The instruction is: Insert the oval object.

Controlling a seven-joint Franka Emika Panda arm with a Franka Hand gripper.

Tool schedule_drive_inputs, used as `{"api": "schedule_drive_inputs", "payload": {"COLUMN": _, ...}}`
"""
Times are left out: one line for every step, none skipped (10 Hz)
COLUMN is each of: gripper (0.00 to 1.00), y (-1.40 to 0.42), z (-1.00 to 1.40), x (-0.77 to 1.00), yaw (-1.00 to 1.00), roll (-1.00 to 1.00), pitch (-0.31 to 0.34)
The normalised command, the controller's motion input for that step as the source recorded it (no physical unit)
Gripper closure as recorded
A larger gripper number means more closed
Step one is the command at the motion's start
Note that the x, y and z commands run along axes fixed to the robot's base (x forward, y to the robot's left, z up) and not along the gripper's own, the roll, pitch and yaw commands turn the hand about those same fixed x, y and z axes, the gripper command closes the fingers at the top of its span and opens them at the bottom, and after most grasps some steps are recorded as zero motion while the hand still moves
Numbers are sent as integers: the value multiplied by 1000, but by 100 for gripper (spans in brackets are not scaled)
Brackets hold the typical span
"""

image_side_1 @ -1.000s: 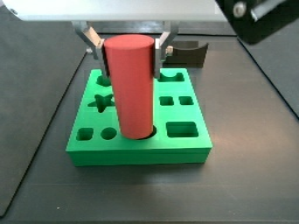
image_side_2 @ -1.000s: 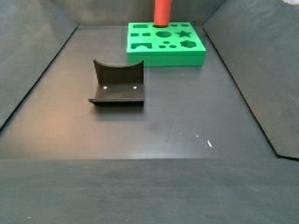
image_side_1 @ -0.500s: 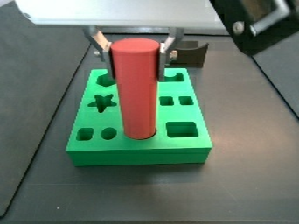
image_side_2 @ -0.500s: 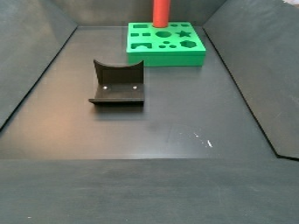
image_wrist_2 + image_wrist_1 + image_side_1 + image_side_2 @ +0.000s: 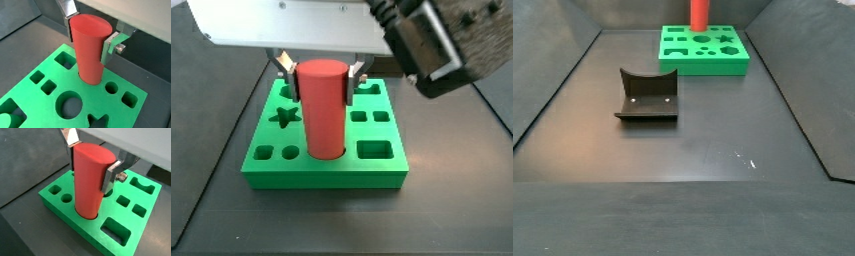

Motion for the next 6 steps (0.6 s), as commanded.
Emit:
{"api": "schedule_drive_inputs", "payload": {"gripper": 100, "y": 0, "z": -297, "x": 0, "yaw": -66, "roll": 0, "pitch": 0}}
{"api": "schedule_drive_inputs", "payload": {"gripper": 100, "y": 0, "z": -351, "x": 0, "yaw": -69, "roll": -3, "pitch": 0}}
{"api": "schedule_drive_inputs", "payload": {"gripper": 100, "y": 0, "z": -389, "x": 0, "yaw": -86, "roll": -49, "pitch": -17}}
{"api": "schedule_drive_inputs", "payload": {"gripper": 100, "y": 0, "z": -297, "x": 0, "yaw": -74, "roll": -50, "pitch": -1}}
{"api": "schedule_drive_inputs", "payload": {"gripper": 100, "y": 0, "z": -254, "x": 0, "yaw": -63, "roll": -53, "pitch": -19}}
{"api": "schedule_drive_inputs", "payload": {"gripper": 100, "y": 0, "z": 0, "x": 0, "yaw": 0, "roll": 0, "pitch": 0}}
